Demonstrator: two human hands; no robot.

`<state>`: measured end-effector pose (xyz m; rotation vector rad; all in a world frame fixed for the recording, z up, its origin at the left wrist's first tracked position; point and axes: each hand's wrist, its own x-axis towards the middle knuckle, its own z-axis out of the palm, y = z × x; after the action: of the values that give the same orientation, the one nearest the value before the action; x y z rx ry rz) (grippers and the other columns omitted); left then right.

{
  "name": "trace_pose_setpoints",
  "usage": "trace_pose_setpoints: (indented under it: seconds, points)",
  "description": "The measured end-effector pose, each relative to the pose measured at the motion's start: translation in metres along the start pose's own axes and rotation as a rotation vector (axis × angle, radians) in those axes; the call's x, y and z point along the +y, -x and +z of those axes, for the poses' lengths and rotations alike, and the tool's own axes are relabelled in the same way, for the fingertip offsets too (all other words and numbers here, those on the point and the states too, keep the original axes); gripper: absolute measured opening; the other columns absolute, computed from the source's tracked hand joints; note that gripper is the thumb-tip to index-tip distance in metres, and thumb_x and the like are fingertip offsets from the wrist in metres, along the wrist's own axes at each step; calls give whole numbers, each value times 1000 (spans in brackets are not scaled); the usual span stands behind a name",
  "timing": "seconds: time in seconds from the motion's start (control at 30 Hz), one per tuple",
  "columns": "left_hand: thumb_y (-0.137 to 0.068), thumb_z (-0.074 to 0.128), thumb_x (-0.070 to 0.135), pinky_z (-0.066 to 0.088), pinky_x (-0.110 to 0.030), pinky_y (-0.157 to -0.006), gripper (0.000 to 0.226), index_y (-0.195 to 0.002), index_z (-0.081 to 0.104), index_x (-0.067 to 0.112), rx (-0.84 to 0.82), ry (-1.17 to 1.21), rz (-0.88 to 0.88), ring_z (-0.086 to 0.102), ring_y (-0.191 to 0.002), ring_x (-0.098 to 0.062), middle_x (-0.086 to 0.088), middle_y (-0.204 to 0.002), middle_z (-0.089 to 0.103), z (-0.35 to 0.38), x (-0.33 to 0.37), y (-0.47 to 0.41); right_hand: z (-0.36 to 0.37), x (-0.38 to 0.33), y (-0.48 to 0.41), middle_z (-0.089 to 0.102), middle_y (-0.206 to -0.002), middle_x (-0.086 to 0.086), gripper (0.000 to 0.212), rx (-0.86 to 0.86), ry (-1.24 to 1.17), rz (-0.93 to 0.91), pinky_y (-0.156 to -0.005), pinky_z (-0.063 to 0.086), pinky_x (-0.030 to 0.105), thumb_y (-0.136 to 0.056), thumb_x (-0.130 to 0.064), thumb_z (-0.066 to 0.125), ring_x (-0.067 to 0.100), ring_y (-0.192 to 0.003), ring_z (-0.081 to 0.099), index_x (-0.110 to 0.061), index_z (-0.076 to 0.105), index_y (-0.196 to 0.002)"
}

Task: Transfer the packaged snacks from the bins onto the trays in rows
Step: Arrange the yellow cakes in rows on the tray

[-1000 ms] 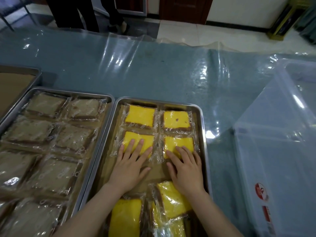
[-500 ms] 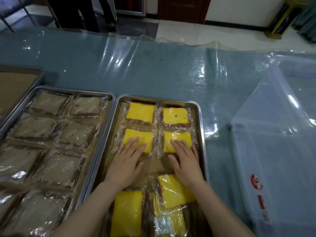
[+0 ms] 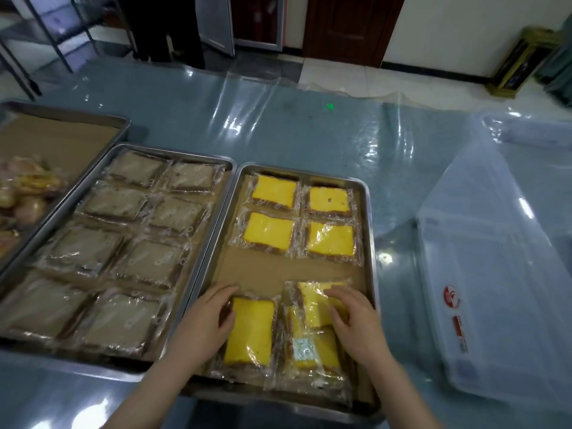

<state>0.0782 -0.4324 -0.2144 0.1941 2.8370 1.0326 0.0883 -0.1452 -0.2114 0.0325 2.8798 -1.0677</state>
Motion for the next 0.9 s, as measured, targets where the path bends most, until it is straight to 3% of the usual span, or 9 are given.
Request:
trace_pose_setpoints:
  seconds: [0.07,0.17,0.23,0.43,0.53,0.67,0.77,0.83,0.9]
  points:
    - [-88,61,24,41,-21,-86,47,-132,47,31,30,27,-91,52,-108,-7,8,-129,50,2,1,12,5,0,9,42,-133,-24,36,-24,25,-14,-113,23,30,-91,-40,57,5,-135,30,-36,56,-127]
    - [-82,66,40,44,-28,-82,68,-140,31,31,-74,-23,-242,55,-109,-17,3,-130,45,7,4,23,11,1,14,20,-145,-27,61,-133,102,-21,-117,10,36,-82,-70,42,2,-141,4,-46,40,-137]
    - [-77,71,41,41,-26,-77,82,-142,23,32,-154,-50,-294,55,-109,-19,1,-130,44,10,6,22,14,3,11,8,-149,-26,70,-170,157,-23,-117,1,38,-79,-77,34,4,-142,-9,-48,29,-142]
    - [-77,72,7,42,-23,-83,62,-130,43,23,-48,53,-257,54,-109,-14,0,-129,52,6,8,-7,22,3,-5,7,-157,-15,57,-118,272,-28,-111,-10,36,-93,-54,41,11,-139,-19,-43,24,-146]
    - [-82,61,1,41,-24,-81,55,-130,45,25,-7,-102,-171,51,-104,-13,0,-124,52,3,16,-18,27,5,-1,5,-158,-15,53,-93,249,-18,-111,-10,36,-96,-50,39,10,-139,-21,-43,23,-146]
    - [-82,50,-5,37,-29,-90,65,-139,38,24,180,-365,-85,40,-113,-20,0,-126,48,11,30,-19,31,8,9,1,-157,-18,53,-67,222,3,-115,-10,38,-96,-50,37,11,-141,-22,-44,21,-146]
    - [-86,48,9,39,-33,-89,61,-143,31,26,134,-387,-157,39,-117,-22,0,-136,44,26,40,-2,34,6,14,0,-157,-17,52,-56,231,17,-117,-7,41,-97,-49,36,12,-142,-22,-44,20,-147]
    - [-92,46,32,39,-38,-94,60,-146,20,31,43,-459,-158,31,-129,-23,1,-146,32,38,41,13,37,6,15,0,-157,-17,52,-49,234,24,-117,-6,41,-97,-49,35,12,-142,-23,-44,19,-147]
    - [-94,41,42,35,-41,-100,61,-148,12,35,-33,-542,-146,19,-136,-25,-1,-153,18,45,37,19,38,6,16,-1,-157,-18,52,-47,237,25,-117,-6,41,-97,-50,34,12,-141,-23,-44,19,-147]
